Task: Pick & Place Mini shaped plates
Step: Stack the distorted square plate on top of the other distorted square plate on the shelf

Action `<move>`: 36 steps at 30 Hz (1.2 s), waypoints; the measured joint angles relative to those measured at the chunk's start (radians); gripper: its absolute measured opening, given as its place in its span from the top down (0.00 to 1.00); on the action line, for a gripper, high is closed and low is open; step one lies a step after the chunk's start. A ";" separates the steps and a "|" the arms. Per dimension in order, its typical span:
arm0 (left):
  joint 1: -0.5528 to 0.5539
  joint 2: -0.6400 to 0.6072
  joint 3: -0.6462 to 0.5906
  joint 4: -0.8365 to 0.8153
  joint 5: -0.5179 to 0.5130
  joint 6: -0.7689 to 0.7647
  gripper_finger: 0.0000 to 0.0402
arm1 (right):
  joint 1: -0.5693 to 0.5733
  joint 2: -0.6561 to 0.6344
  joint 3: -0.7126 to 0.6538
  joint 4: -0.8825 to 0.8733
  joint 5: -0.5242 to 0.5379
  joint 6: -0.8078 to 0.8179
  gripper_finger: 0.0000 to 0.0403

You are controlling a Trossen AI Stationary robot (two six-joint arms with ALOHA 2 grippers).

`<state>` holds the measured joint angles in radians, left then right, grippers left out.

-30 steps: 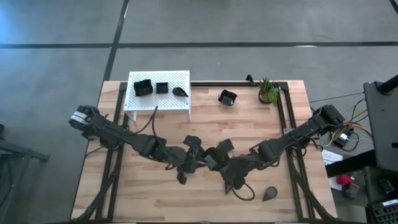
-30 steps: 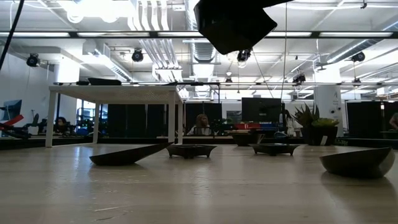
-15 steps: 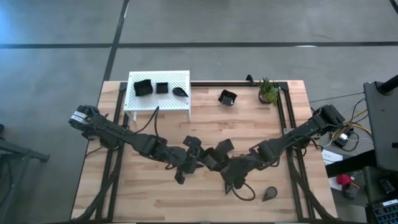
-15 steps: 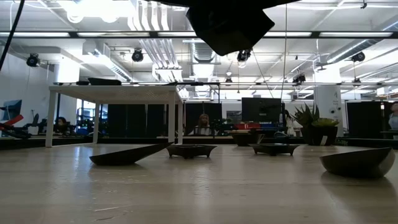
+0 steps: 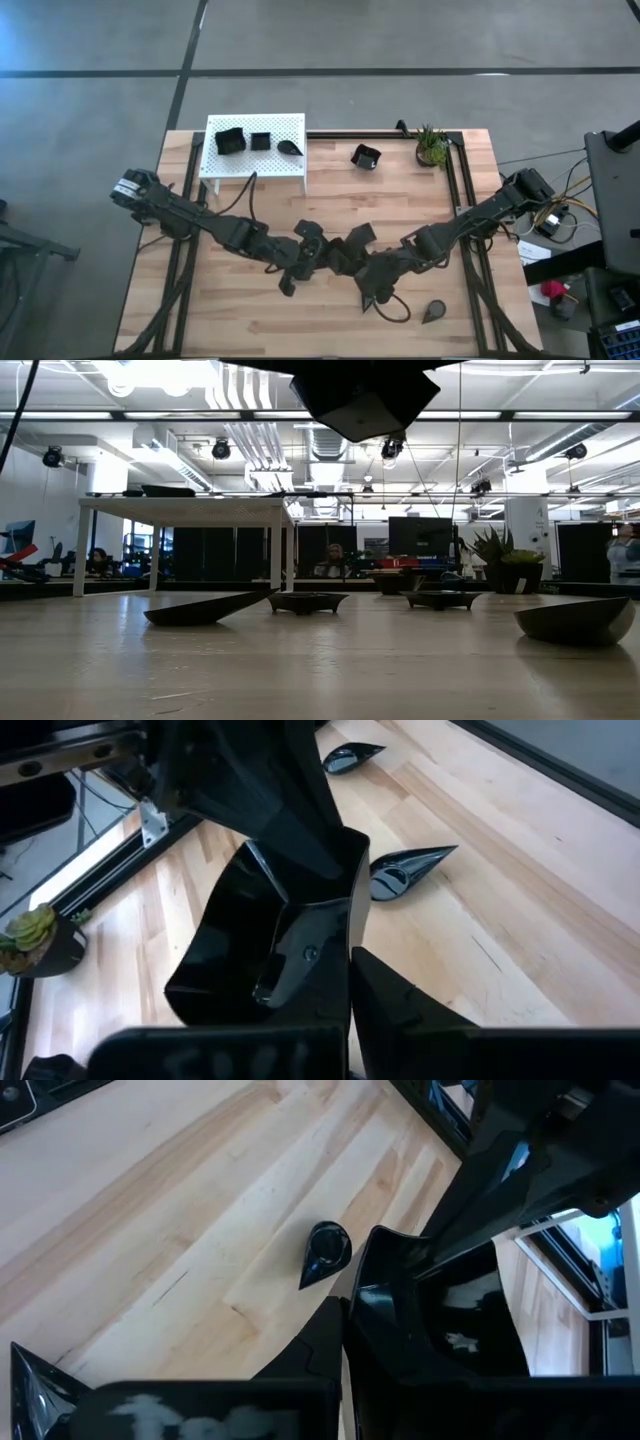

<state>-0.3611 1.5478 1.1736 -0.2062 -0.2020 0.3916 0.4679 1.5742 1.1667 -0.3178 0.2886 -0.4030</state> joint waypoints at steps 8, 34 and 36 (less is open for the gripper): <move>0.000 0.000 0.000 -0.010 -0.005 0.000 1.00 | 0.000 0.000 0.000 0.002 0.001 0.006 0.98; 0.002 0.000 -0.001 -0.080 -0.014 -0.024 1.00 | 0.002 -0.002 0.000 0.012 0.052 -0.012 0.73; 0.002 0.000 -0.001 -0.087 -0.013 -0.027 1.00 | 0.004 -0.002 0.000 0.011 0.052 0.007 0.71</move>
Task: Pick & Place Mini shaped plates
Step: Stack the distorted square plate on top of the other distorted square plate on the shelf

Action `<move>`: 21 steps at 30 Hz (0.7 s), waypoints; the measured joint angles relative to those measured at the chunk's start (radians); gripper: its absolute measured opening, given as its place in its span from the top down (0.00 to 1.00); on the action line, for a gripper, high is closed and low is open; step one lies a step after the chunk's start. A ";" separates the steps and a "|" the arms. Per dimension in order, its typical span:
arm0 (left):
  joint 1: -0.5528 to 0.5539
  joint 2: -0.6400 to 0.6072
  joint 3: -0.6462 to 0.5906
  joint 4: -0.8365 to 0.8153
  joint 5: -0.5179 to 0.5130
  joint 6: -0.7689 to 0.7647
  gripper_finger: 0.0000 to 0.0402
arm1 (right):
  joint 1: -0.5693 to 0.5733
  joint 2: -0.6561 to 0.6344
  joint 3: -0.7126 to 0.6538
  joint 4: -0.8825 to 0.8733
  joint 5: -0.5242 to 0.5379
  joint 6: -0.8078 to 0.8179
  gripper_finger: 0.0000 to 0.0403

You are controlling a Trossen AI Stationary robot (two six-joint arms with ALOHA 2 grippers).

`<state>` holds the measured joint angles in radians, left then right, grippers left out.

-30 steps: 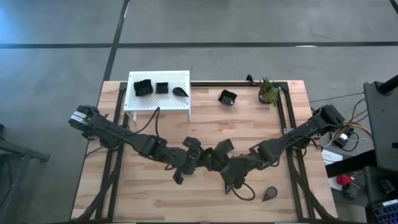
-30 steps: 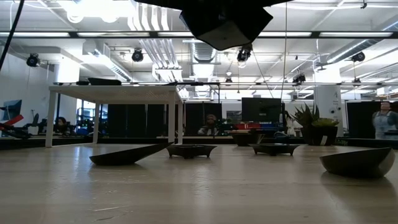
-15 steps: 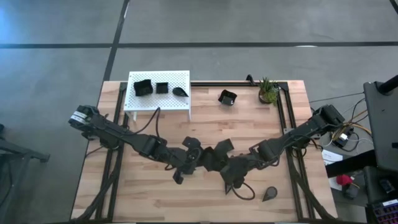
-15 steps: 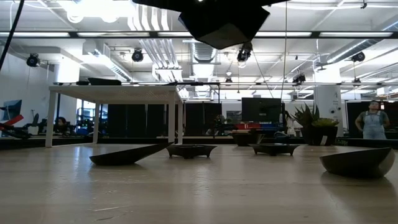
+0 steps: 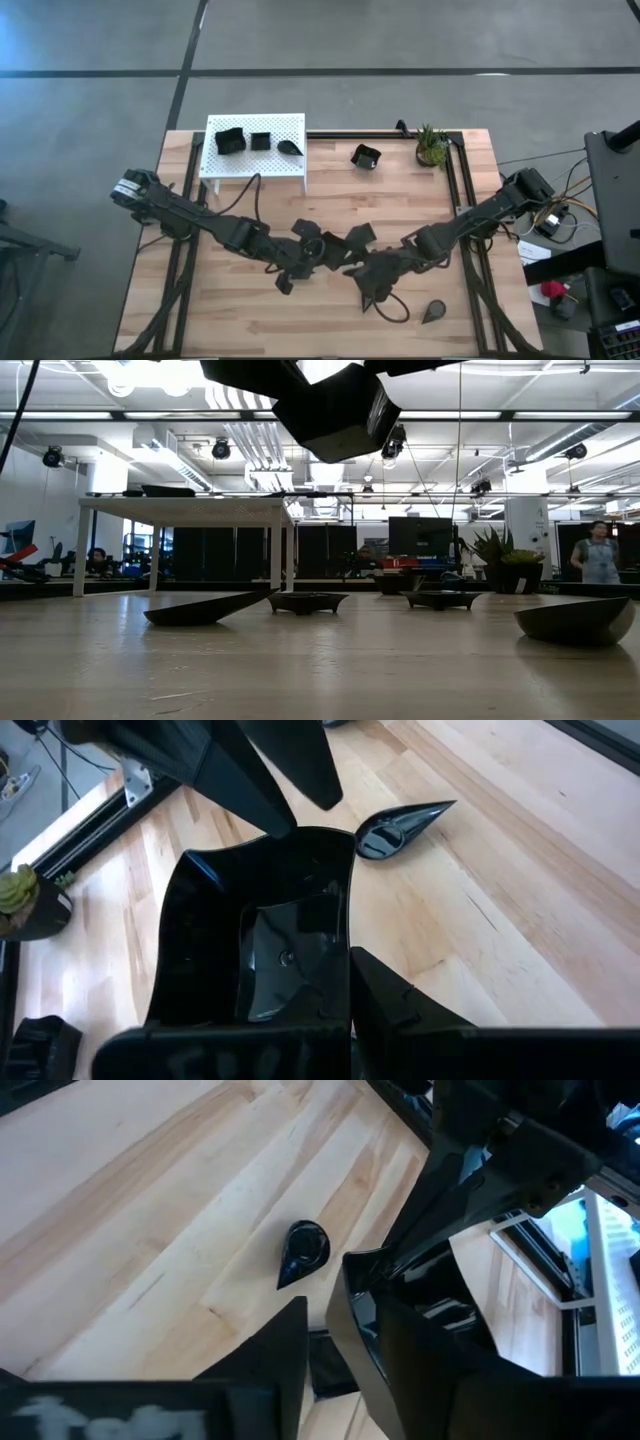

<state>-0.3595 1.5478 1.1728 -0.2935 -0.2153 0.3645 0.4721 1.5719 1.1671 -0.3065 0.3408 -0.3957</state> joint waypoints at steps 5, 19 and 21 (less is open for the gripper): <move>0.000 0.000 0.000 -0.002 0.001 -0.004 1.00 | 0.000 0.000 0.000 -0.001 0.000 0.007 0.66; 0.000 -0.012 0.000 -0.084 0.004 -0.073 1.00 | 0.002 -0.075 0.000 -0.003 0.002 0.083 0.67; -0.001 -0.012 0.000 -0.096 -0.014 -0.087 1.00 | 0.002 -0.094 0.000 -0.003 0.002 0.102 0.68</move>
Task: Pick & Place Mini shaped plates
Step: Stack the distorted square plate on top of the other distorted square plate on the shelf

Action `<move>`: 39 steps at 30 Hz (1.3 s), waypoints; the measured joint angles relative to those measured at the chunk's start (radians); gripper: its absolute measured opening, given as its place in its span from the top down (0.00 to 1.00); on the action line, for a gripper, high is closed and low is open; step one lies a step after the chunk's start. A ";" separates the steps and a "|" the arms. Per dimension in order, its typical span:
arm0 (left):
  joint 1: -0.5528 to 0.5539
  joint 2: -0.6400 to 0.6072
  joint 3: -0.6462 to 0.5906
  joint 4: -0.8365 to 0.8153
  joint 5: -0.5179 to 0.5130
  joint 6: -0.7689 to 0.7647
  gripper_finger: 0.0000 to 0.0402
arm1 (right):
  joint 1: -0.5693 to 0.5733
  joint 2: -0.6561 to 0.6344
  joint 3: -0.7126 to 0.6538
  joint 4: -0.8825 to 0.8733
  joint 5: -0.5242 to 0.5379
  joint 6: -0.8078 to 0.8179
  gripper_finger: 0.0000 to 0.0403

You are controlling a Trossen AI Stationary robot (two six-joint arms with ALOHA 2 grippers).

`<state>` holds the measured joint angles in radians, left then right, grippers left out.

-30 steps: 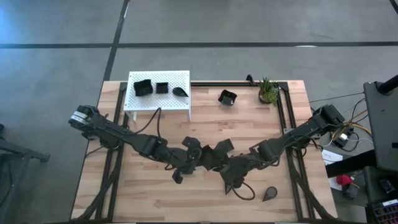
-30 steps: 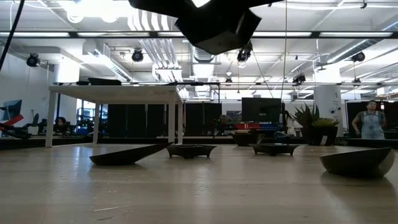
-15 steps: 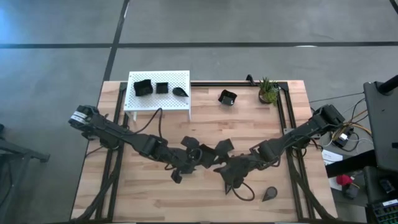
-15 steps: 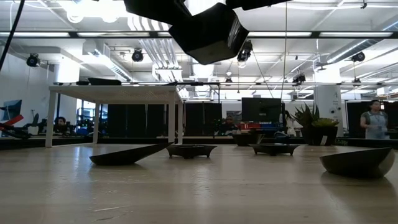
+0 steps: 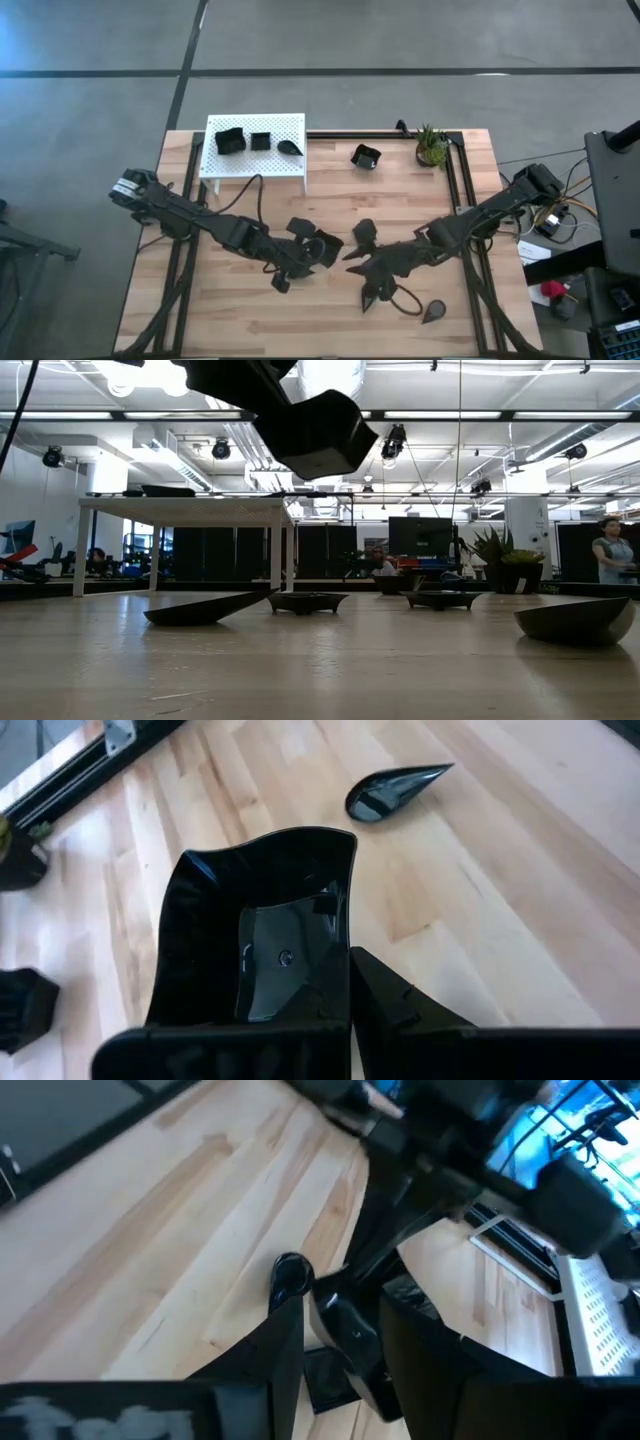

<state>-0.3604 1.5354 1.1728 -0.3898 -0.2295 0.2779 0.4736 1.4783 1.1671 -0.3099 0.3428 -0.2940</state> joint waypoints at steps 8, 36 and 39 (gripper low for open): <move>0.000 -0.008 0.000 -0.019 -0.048 -0.026 1.00 | 0.000 -0.070 0.000 -0.016 -0.001 0.081 0.71; 0.016 -0.320 0.000 -0.326 -0.358 -0.111 1.00 | -0.001 -0.188 0.000 -0.080 0.080 0.207 0.85; 0.033 -0.371 0.000 -0.372 -0.360 -0.135 1.00 | -0.002 -0.191 0.000 -0.082 0.111 0.229 0.85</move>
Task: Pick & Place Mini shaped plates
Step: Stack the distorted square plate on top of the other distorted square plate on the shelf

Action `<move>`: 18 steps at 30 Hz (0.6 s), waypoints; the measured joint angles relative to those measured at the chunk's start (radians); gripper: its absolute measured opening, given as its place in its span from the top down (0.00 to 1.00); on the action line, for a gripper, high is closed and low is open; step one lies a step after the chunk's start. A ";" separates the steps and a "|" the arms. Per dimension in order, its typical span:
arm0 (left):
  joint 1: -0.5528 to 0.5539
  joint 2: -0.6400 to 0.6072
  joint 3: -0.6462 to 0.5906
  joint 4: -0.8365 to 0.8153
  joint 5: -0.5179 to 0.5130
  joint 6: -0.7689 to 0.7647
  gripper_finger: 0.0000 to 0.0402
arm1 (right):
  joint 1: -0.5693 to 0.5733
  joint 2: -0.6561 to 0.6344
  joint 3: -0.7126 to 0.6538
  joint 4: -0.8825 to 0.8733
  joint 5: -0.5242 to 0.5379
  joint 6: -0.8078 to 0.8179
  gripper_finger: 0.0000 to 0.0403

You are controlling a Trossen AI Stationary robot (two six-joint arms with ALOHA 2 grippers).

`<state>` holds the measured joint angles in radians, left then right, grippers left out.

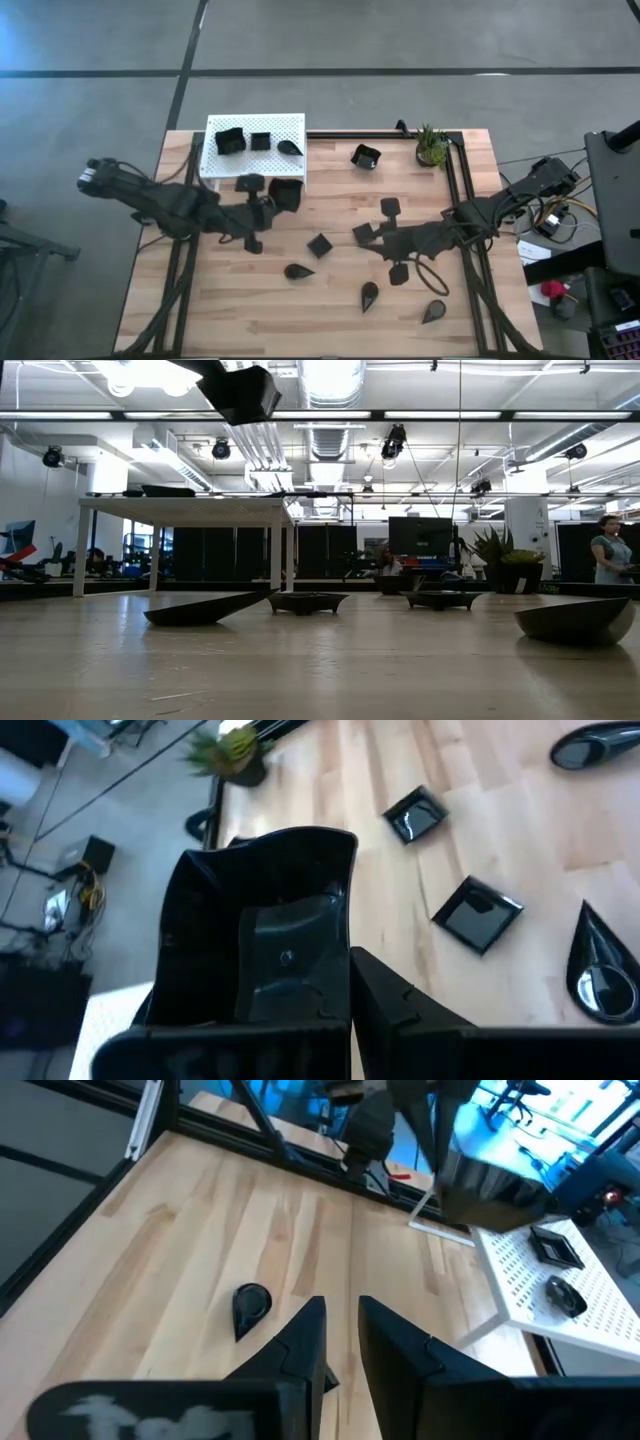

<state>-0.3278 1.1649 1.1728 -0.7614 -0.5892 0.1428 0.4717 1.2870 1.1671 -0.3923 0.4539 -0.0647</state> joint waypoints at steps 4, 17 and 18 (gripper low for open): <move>0.038 -0.059 0.000 -0.067 -0.053 -0.027 1.00 | -0.003 -0.004 0.000 0.001 0.002 0.002 0.85; 0.316 -0.161 0.000 -0.341 -0.099 -0.154 1.00 | -0.052 -0.066 0.008 0.007 0.068 0.086 0.85; 0.338 -0.164 0.000 -0.358 -0.098 -0.155 1.00 | -0.060 -0.077 0.008 0.007 0.073 0.094 0.85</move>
<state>0.0100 1.0012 1.1728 -1.1191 -0.6875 -0.0120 0.4115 1.2098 1.1751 -0.3851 0.5267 0.0294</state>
